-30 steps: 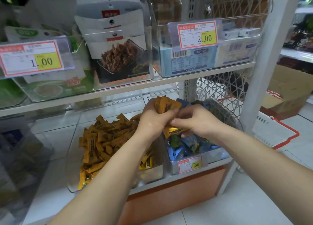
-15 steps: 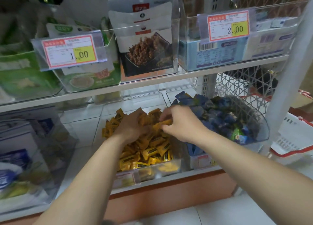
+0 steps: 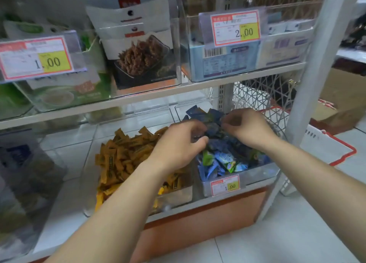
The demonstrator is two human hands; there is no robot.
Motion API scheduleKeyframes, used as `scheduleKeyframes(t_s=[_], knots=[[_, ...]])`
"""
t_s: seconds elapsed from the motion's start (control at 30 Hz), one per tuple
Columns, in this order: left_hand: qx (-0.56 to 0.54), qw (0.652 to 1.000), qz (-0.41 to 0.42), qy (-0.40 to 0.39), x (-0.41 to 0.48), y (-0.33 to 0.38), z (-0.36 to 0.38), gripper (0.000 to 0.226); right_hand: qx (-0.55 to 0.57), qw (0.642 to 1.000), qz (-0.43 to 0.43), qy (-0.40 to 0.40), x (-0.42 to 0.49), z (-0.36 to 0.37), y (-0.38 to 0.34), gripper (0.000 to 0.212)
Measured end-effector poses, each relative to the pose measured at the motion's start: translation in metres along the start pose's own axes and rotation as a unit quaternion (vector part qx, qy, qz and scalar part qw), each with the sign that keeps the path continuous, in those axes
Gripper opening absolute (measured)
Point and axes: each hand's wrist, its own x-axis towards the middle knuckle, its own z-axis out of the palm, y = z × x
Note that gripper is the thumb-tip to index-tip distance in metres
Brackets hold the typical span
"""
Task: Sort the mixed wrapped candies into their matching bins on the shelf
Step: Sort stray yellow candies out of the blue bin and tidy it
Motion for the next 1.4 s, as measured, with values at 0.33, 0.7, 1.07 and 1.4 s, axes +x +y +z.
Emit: scheduleKeyframes(t_s=[0.33, 0.7, 1.07, 1.4], knots=[[0.183, 0.968, 0.075, -0.154, 0.037, 0.027, 0.062, 0.056, -0.155, 0.967, -0.001, -0.203, -0.013, -0.007, 0.053, 0.012], [0.216, 0.952, 0.068, -0.206, 0.049, 0.008, 0.046, 0.046, -0.253, 0.915, 0.041, -0.312, -0.001, -0.008, 0.060, 0.023], [0.176, 0.951, 0.066, -0.244, 0.047, 0.001, 0.040, 0.047, -0.100, 0.982, -0.042, -0.153, 0.002, 0.008, 0.046, 0.034], [0.140, 0.976, 0.050, -0.156, 0.037, -0.002, 0.047, 0.056, -0.099, 0.993, -0.012, -0.070, 0.007, -0.012, 0.042, 0.014]])
